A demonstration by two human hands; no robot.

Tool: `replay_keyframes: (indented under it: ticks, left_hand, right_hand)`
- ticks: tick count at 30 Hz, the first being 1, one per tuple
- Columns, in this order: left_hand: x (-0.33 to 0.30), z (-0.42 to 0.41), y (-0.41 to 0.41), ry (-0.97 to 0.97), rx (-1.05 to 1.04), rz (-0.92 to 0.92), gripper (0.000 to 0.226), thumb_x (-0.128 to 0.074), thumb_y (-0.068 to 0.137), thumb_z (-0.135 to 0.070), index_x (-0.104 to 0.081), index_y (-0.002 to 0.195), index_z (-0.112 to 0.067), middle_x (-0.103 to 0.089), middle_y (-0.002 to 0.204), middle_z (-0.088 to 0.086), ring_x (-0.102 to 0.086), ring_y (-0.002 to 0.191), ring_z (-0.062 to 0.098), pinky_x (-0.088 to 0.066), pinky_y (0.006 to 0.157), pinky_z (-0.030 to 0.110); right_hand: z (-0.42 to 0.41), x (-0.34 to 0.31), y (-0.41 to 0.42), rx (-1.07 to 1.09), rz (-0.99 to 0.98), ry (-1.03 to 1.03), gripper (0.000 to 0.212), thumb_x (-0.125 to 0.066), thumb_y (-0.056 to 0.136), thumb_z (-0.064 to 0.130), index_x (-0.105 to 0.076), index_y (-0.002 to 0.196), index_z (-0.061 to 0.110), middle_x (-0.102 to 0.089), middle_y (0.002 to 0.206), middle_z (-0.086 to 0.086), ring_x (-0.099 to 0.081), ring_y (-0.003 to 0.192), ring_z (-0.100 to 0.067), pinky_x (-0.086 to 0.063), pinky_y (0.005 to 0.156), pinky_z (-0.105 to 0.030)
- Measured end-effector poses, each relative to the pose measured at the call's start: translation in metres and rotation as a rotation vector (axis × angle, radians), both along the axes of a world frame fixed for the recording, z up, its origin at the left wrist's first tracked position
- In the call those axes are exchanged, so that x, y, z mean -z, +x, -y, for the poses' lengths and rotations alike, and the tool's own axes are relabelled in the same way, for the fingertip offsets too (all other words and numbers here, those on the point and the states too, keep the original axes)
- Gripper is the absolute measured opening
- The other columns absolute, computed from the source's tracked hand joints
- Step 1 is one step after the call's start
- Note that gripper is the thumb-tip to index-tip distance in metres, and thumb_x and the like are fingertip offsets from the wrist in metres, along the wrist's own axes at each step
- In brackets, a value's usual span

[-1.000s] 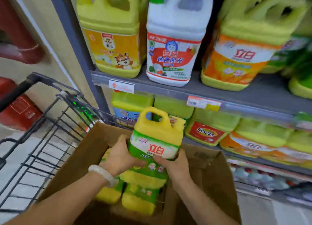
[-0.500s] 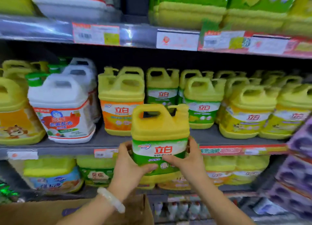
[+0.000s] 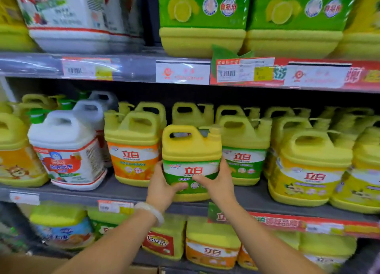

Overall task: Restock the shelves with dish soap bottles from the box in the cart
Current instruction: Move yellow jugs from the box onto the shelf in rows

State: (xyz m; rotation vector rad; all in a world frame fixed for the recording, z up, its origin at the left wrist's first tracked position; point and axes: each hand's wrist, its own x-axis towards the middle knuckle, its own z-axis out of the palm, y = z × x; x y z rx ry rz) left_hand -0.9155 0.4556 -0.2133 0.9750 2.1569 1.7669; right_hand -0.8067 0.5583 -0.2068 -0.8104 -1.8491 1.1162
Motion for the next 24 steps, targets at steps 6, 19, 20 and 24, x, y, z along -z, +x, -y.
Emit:
replay_keyframes:
  ticks: [6, 19, 20, 24]
  left_hand:
    - [0.009, -0.004, -0.008, -0.018, -0.018, -0.077, 0.077, -0.084, 0.065, -0.011, -0.045, 0.131, -0.019, -0.061, 0.113, -0.011, -0.056, 0.108, 0.010, -0.044, 0.092, 0.027]
    - [0.016, -0.029, -0.002, -0.081, -0.285, 0.043, 0.057, -0.078, 0.075, -0.022, -0.048, 0.119, -0.001, -0.056, 0.116, 0.012, -0.052, 0.097, 0.020, -0.040, 0.079, 0.028]
    - [0.015, -0.032, -0.001, -0.077, -0.295, 0.043, 0.058, -0.077, 0.076, -0.021, -0.048, 0.121, -0.001, -0.056, 0.118, 0.012, -0.053, 0.101, 0.023, -0.040, 0.080, 0.030]
    - [0.018, -0.039, 0.000, -0.109, -0.339, 0.027, 0.060, -0.075, 0.078, -0.022, -0.047, 0.128, -0.005, -0.056, 0.123, 0.012, -0.055, 0.112, 0.029, -0.044, 0.087, 0.037]
  right_hand:
    - [-0.013, 0.013, -0.011, -0.003, 0.034, 0.046, 0.085, -0.085, 0.063, 0.031, -0.042, 0.136, 0.017, -0.054, 0.126, -0.002, -0.048, 0.120, -0.016, -0.042, 0.098, -0.032]
    - [-0.019, 0.043, -0.030, 0.211, 0.184, -0.075, 0.065, -0.084, 0.066, 0.027, -0.054, 0.118, 0.002, -0.063, 0.112, -0.013, -0.058, 0.105, -0.029, -0.043, 0.082, -0.032]
    - [-0.019, 0.044, -0.032, 0.225, 0.176, -0.088, 0.062, -0.083, 0.067, 0.027, -0.055, 0.116, 0.002, -0.064, 0.109, -0.013, -0.059, 0.102, -0.030, -0.043, 0.079, -0.031]
    - [-0.018, 0.045, -0.036, 0.300, 0.215, -0.150, 0.057, -0.081, 0.068, 0.034, -0.056, 0.109, 0.004, -0.053, 0.113, -0.013, -0.055, 0.103, -0.030, -0.042, 0.079, -0.033]
